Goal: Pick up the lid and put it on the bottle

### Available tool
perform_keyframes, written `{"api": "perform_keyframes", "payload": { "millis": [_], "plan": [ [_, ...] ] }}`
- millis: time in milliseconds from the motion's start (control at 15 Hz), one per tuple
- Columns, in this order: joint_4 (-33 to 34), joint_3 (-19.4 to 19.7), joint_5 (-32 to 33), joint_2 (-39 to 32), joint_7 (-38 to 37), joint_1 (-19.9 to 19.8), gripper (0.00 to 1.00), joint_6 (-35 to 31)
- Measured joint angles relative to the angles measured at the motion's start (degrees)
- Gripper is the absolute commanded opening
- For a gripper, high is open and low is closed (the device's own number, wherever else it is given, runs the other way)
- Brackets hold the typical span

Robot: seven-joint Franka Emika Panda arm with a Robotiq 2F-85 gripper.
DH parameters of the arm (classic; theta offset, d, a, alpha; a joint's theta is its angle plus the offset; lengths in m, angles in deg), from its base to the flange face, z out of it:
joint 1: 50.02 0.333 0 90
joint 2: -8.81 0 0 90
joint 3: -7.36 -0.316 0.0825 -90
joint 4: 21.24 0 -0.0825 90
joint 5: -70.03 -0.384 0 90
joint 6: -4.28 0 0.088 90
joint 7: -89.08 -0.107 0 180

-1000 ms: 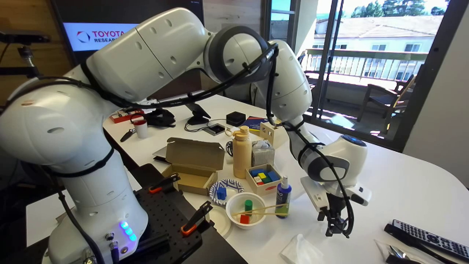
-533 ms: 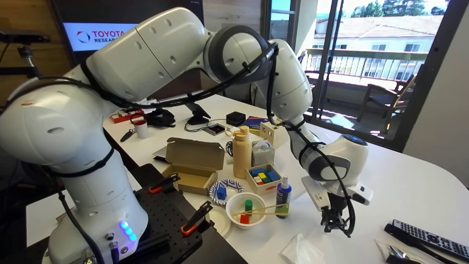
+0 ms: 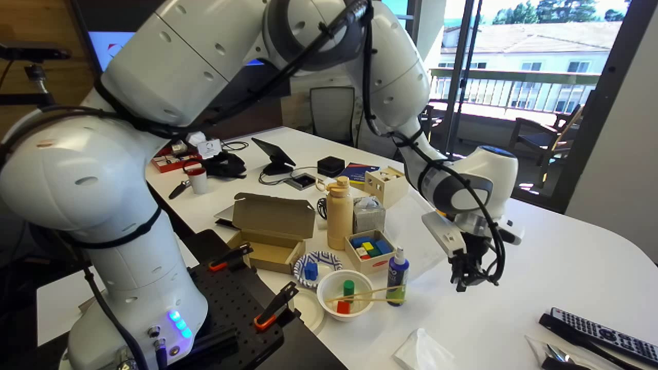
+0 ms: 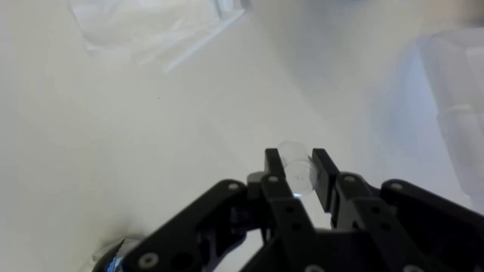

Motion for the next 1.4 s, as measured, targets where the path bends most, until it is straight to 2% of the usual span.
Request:
{"api": "perform_keyframes", "payload": {
  "millis": [467,867,1133,1400],
  "plan": [
    [-19.40,0.10,2.21,18.73,-0.20,7.49,0.06,1.49],
    [-35.40,2.09,2.38,33.91,-3.70,8.89,0.06,-0.65],
    [-41.07,3.40,3.15,39.41,-4.78,8.89,0.06,-1.29],
    [-42.80,2.86,3.07,40.15,-4.62,8.92,0.06,-5.32]
  ]
}}
